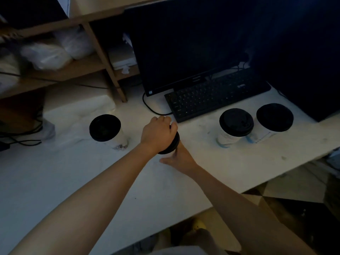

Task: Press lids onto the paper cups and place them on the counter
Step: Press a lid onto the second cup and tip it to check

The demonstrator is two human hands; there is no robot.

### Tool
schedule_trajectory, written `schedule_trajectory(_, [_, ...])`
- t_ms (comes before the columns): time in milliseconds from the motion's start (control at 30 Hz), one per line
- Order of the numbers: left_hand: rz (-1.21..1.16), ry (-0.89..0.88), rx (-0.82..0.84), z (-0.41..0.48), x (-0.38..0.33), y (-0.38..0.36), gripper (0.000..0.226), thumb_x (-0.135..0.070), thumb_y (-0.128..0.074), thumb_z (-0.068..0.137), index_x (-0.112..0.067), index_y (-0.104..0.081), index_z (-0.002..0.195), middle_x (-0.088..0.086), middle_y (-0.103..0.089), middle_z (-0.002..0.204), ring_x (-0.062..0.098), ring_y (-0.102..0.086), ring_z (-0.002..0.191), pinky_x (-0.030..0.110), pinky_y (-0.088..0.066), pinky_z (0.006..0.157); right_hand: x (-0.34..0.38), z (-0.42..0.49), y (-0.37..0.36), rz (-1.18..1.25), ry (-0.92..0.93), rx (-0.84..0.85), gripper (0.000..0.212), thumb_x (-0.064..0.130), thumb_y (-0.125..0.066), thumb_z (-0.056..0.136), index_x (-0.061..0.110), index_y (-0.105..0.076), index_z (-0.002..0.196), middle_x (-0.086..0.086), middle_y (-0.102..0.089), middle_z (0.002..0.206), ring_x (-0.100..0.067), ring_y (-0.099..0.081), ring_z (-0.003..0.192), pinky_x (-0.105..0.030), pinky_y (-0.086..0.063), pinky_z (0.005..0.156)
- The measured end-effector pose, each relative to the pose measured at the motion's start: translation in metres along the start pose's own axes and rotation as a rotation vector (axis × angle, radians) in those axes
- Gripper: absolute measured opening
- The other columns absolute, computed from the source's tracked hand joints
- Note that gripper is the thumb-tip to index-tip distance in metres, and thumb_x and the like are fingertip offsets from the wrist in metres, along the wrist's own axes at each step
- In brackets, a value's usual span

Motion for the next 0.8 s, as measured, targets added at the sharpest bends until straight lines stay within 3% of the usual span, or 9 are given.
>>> schedule_trajectory(133, [0.006, -0.005, -0.035, -0.001, -0.001, 0.0, 0.04, -0.033, -0.028, 0.099, -0.011, -0.055, 0.119, 0.008, -0.057, 0.121, 0.024, -0.046, 0.112, 0.035, -0.04, 0.081, -0.001, 0.001, 0.001, 0.011, -0.018, 0.048, 0.079, 0.009, -0.078, 0.073, 0.012, -0.032, 0.137, 0.011, -0.042, 0.121, -0.002, -0.04, 0.113, 0.008, -0.03, 0.078])
schedule_trajectory(267, [0.01, -0.01, -0.032, 0.001, 0.0, 0.0, 0.04, -0.033, -0.028, 0.098, -0.011, -0.056, 0.116, 0.008, -0.058, 0.12, 0.024, -0.047, 0.111, 0.035, -0.04, 0.08, -0.001, 0.0, 0.0, 0.023, -0.005, 0.026, 0.079, 0.007, -0.077, 0.074, 0.012, -0.03, 0.137, 0.011, -0.042, 0.122, -0.002, -0.04, 0.114, 0.009, -0.029, 0.08])
schedule_trajectory(333, [0.002, -0.033, -0.012, 0.001, -0.001, -0.001, 0.04, -0.034, -0.028, 0.098, -0.012, -0.055, 0.118, 0.007, -0.056, 0.123, 0.024, -0.046, 0.112, 0.035, -0.039, 0.081, 0.0, 0.0, -0.001, 0.018, -0.017, 0.0, 0.08, 0.009, -0.078, 0.073, 0.013, -0.031, 0.138, 0.01, -0.044, 0.123, -0.002, -0.041, 0.114, 0.006, -0.031, 0.082])
schedule_trajectory(433, [0.008, -0.064, 0.072, 0.006, 0.003, -0.003, 0.044, -0.038, -0.025, 0.099, -0.016, -0.052, 0.126, 0.007, -0.053, 0.13, 0.024, -0.042, 0.12, 0.037, -0.039, 0.089, 0.003, -0.006, -0.001, 0.031, -0.057, -0.055, 0.083, 0.012, -0.079, 0.072, 0.014, -0.031, 0.139, 0.009, -0.046, 0.122, -0.003, -0.042, 0.112, -0.012, -0.035, 0.089])
schedule_trajectory(567, [-0.049, -0.092, 0.114, 0.014, 0.006, 0.01, 0.045, -0.041, -0.024, 0.099, -0.018, -0.053, 0.124, 0.008, -0.053, 0.131, 0.026, -0.038, 0.125, 0.043, -0.038, 0.096, 0.022, -0.012, 0.007, 0.005, -0.047, -0.098, 0.08, 0.016, -0.08, 0.072, 0.015, -0.033, 0.138, 0.005, -0.05, 0.127, -0.01, -0.047, 0.113, -0.021, -0.038, 0.086])
schedule_trajectory(633, [-0.112, -0.142, 0.037, 0.019, -0.001, 0.034, 0.044, -0.044, -0.026, 0.098, -0.019, -0.059, 0.11, 0.008, -0.06, 0.115, 0.029, -0.045, 0.118, 0.044, -0.042, 0.091, 0.042, -0.013, 0.017, -0.017, -0.006, -0.132, 0.079, 0.019, -0.08, 0.072, 0.017, -0.035, 0.137, 0.001, -0.052, 0.13, -0.009, -0.048, 0.11, -0.021, -0.038, 0.083])
schedule_trajectory(667, [-0.133, -0.183, -0.026, 0.021, -0.008, 0.051, 0.042, -0.046, -0.026, 0.097, -0.023, -0.06, 0.092, 0.005, -0.061, 0.097, 0.032, -0.051, 0.11, 0.041, -0.044, 0.083, 0.055, -0.013, 0.023, -0.031, 0.024, -0.15, 0.078, 0.019, -0.08, 0.072, 0.018, -0.036, 0.137, 0.003, -0.052, 0.128, -0.007, -0.047, 0.109, -0.019, -0.038, 0.081])
schedule_trajectory(733, [-0.141, -0.23, -0.165, 0.021, -0.021, 0.09, 0.044, -0.048, -0.026, 0.097, -0.028, -0.043, 0.062, -0.001, -0.049, 0.068, 0.034, -0.056, 0.09, 0.037, -0.042, 0.07, 0.083, -0.014, 0.038, -0.049, 0.083, -0.195, 0.075, 0.021, -0.081, 0.071, 0.018, -0.04, 0.134, 0.006, -0.053, 0.12, -0.006, -0.048, 0.106, -0.01, -0.039, 0.073])
schedule_trajectory(800, [-0.135, -0.234, -0.293, 0.016, -0.031, 0.13, 0.053, -0.047, -0.025, 0.099, -0.021, -0.044, 0.056, 0.004, -0.052, 0.068, 0.03, -0.057, 0.082, 0.038, -0.045, 0.069, 0.112, -0.015, 0.055, -0.071, 0.15, -0.26, 0.069, 0.02, -0.083, 0.068, 0.016, -0.045, 0.127, 0.007, -0.054, 0.111, -0.007, -0.051, 0.1, -0.001, -0.039, 0.065])
Point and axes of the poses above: each hand's wrist, its own z-axis towards the middle knuckle, its own y-axis out of the back of the hand, x = y × z, the point moved 8 cm from there along z, towards the middle knuckle
